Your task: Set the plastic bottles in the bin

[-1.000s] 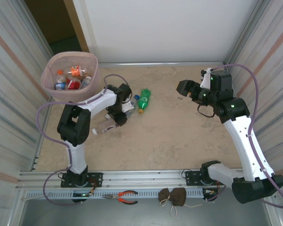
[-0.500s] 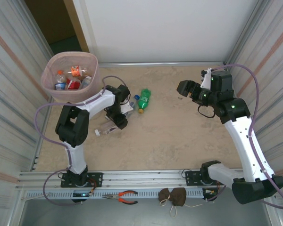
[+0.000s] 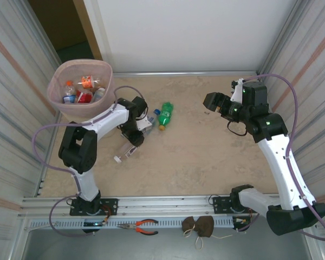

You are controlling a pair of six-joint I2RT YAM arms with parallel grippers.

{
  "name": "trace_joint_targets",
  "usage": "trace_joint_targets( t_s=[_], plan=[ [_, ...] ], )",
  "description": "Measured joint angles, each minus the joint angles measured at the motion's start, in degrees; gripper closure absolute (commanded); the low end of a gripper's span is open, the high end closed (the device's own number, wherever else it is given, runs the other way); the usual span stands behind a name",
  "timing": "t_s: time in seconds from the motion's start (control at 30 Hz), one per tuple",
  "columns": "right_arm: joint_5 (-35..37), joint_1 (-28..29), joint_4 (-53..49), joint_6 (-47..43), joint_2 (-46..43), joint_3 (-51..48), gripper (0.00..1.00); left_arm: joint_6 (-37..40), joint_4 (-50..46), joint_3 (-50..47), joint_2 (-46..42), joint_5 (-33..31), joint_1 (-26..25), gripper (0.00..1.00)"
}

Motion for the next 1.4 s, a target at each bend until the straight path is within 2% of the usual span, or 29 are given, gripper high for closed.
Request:
trace_joint_targets(
  t_s=[0.47, 0.67, 0.83, 0.97, 1.07, 1.17, 1.4],
  plan=[
    [0.0, 0.0, 0.0, 0.0, 0.0, 0.0, 0.2, -3.3, 2.1, 4.6, -15.0, 10.7, 4.3, 0.7],
    [0.0, 0.0, 0.0, 0.0, 0.0, 0.0, 0.2, -7.8, 5.3, 9.5, -23.1, 16.2, 9.0, 0.71],
    [0.0, 0.0, 0.0, 0.0, 0.0, 0.0, 0.2, -12.5, 9.2, 12.9, -28.9, 21.3, 14.8, 0.7],
    [0.0, 0.0, 0.0, 0.0, 0.0, 0.0, 0.2, -20.0, 14.0, 13.7, -31.2, 30.8, 24.1, 0.72],
    [0.0, 0.0, 0.0, 0.0, 0.0, -0.1, 0.2, -25.7, 18.5, 14.2, -31.3, 35.4, 31.0, 0.73],
    [0.0, 0.0, 0.0, 0.0, 0.0, -0.4, 0.2, -31.6, 23.0, 14.2, -31.3, 39.0, 35.4, 0.74],
    [0.0, 0.0, 0.0, 0.0, 0.0, -0.9, 0.2, -43.5, 33.4, 14.0, -30.9, 40.8, 41.9, 0.74]
  ],
)
